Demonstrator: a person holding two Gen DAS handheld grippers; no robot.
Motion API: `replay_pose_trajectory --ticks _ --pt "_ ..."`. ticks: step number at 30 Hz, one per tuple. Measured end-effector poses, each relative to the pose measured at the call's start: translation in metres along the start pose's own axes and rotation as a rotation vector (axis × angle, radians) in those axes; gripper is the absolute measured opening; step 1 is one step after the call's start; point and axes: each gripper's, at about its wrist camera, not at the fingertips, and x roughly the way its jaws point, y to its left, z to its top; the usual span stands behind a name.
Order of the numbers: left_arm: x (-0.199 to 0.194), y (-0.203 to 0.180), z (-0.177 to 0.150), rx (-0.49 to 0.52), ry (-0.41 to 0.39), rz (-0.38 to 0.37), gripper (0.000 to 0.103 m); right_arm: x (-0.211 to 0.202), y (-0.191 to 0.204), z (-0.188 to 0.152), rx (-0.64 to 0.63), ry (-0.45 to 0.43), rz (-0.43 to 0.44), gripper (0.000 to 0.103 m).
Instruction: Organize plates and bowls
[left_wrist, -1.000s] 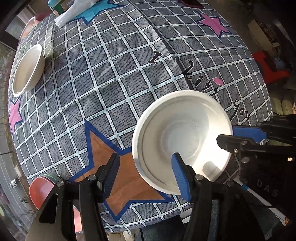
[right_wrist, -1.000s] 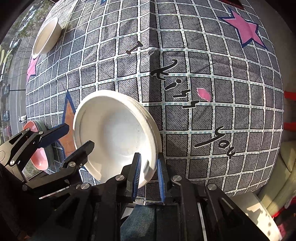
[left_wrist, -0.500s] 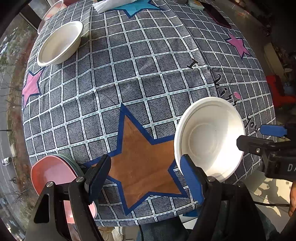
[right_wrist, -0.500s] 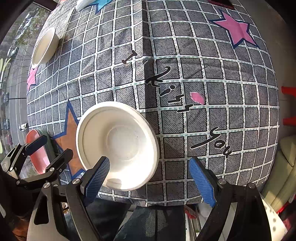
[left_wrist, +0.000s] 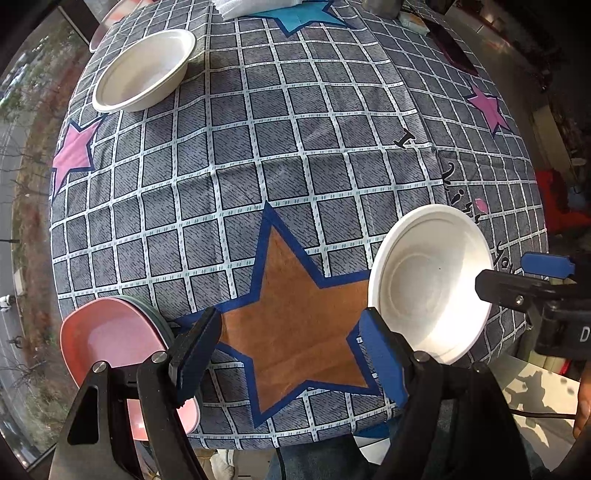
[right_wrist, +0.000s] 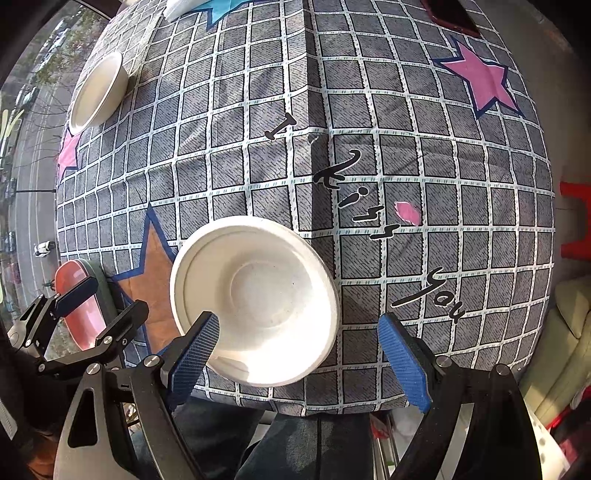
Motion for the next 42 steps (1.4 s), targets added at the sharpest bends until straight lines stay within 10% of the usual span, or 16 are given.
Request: replay_pose_trajectory --ticks 25,42 --pt "-0.007 0.072 0.031 -0.134 0.007 -0.044 0.080 -0.007 0.038 0.037 -0.122 0.018 -0.038 0.103" --pt "-0.053 0.150 0.101 -0.319 -0.132 -0.026 0.080 -0.021 0.087 0.092 -0.241 -0.009 -0.030 0.103"
